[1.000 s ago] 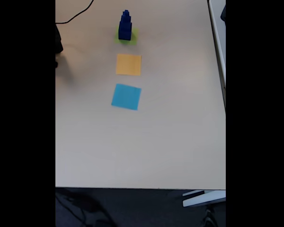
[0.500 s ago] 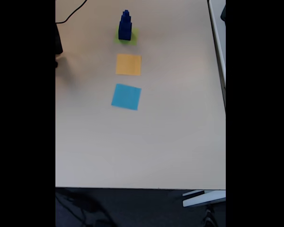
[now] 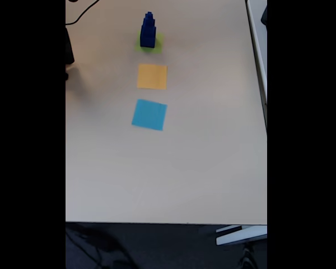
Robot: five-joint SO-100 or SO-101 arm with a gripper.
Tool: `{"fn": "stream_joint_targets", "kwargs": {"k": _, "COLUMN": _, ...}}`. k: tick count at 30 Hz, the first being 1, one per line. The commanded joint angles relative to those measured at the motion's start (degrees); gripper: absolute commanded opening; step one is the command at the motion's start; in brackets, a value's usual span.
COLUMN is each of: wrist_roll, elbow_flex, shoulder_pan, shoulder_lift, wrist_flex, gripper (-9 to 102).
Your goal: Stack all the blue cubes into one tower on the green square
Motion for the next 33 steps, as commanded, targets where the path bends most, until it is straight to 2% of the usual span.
{"fn": "stream_joint_targets", "kwargs": {"k": 1, "wrist_roll": -3.4, "elbow_flex": -3.5, "shoulder_pan": 0.2, "shoulder_lift": 0.5, "wrist_flex": -0.3, "gripper": 0}}
{"fn": "stream_joint_targets", "kwargs": {"k": 10, "wrist_roll": -20.4, "elbow_flex": -2.9, "shoulder_pan": 2.4, "shoulder_lift": 4.4, "wrist_flex": -0.3, "gripper": 0}}
{"fn": "stream_joint_targets", "kwargs": {"k": 20, "wrist_roll": -51.2, "elbow_flex": 9.4, "shoulder_pan": 2.0, "shoulder_lift": 19.4, "wrist_flex": -0.4, "gripper": 0}}
{"fn": "stream_joint_targets", "kwargs": {"k": 23, "wrist_roll": -57.0, "elbow_flex": 14.0, "shoulder_pan": 2.3, "shoulder_lift": 24.3, "wrist_flex": -0.7, "gripper": 0}}
{"fn": "stream_joint_targets", "kwargs": {"k": 28, "wrist_roll": -71.2, "elbow_flex": 32.9, "shoulder_pan": 4.6, "shoulder_lift": 38.1, "wrist_flex": -4.9, "gripper": 0}}
{"fn": "stream_joint_targets", "kwargs": {"k": 33, "wrist_roll": -76.2, "elbow_flex": 66.4, "shoulder_pan": 5.3, "shoulder_lift": 62.1, "wrist_flex": -19.0, "gripper": 0}}
